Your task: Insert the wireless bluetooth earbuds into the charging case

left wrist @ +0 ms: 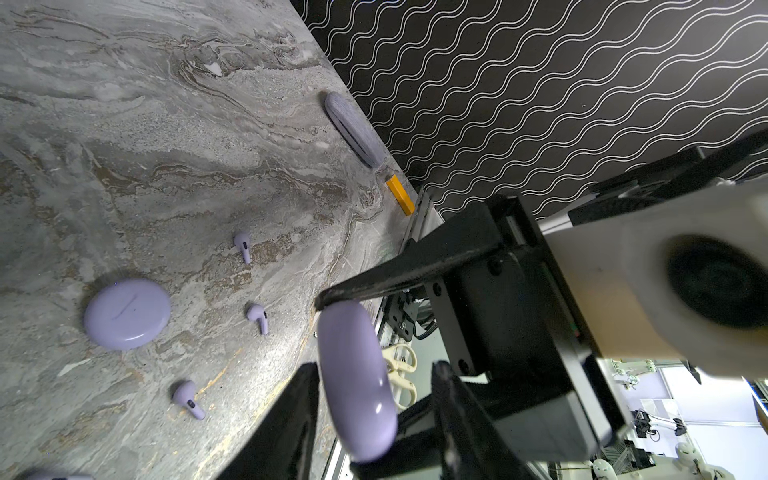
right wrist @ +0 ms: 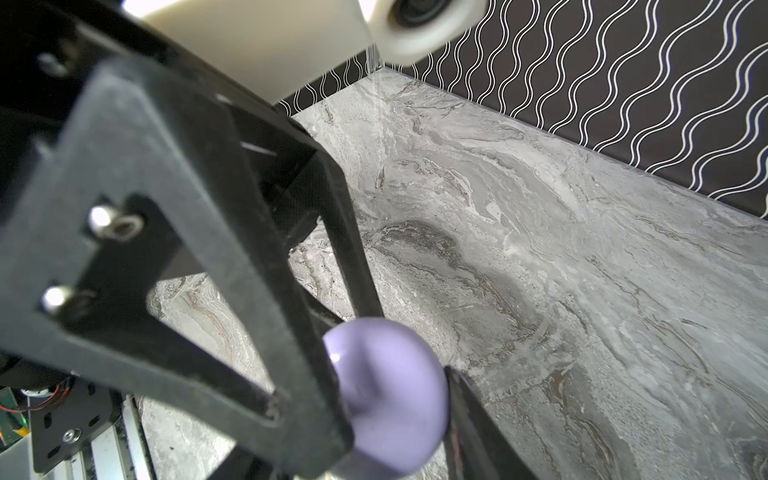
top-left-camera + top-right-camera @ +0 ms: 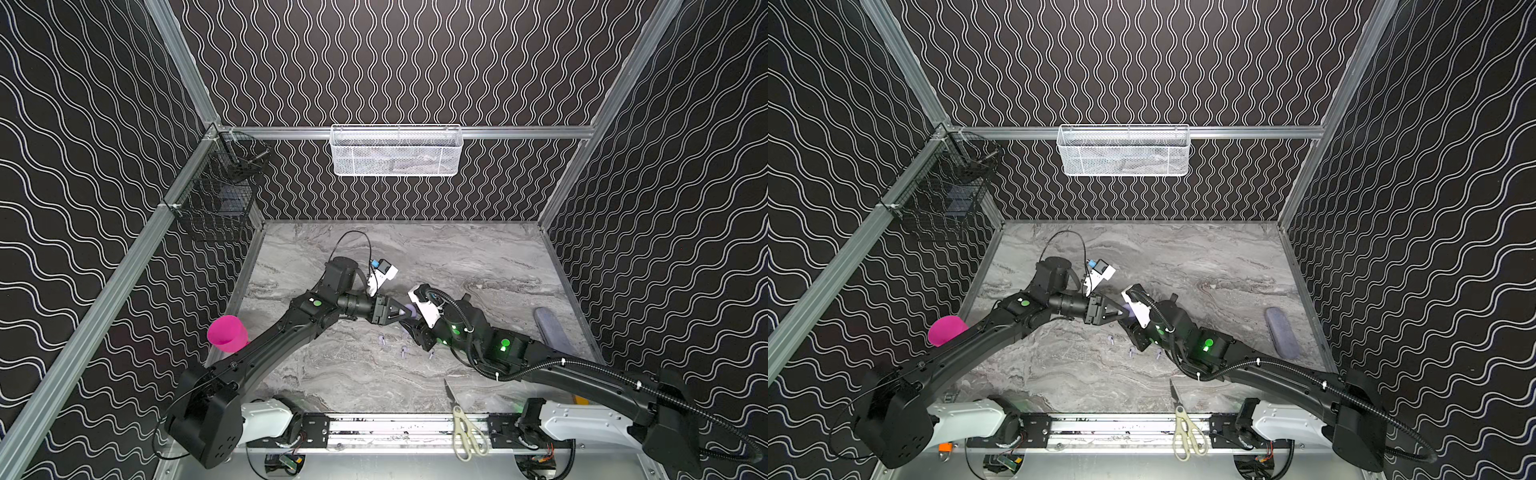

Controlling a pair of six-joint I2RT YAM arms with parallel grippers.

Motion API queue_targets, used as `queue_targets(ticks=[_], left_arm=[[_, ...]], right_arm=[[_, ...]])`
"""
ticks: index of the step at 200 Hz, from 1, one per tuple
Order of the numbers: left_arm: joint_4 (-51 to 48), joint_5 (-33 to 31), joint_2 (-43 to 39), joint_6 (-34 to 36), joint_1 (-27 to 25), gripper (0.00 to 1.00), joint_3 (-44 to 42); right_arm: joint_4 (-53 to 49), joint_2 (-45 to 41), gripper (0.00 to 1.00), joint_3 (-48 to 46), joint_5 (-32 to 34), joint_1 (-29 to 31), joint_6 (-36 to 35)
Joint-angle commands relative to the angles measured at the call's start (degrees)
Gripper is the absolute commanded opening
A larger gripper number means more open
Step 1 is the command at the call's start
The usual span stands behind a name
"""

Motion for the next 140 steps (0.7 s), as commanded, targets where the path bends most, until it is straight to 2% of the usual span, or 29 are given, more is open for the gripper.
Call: queue_targets(ticks=[1,78,121,140], left_arm=[[0.6,1.7,0.3,0.3,0.0,0.43,0.1],[0.6,2.1,1.0,0.5,0.0,0.40,0.2],[1.3,3.0,1.1,0.1,0.0,0.25,0.1],[1.3,3.1,1.2,0.1,0.0,0.22,0.1]], right_arm=[[3.5,0.1,0.38,1.0,0.5,-0.1,-0.7],[3.3,0.1,0.37,2.2,0.6,0.0,-1.4],[3.2,0.0,0.37,2.2,1.4,0.0,-1.6],[3.2,-0.1,0.37,1.9,2.0,0.0,-1.6]])
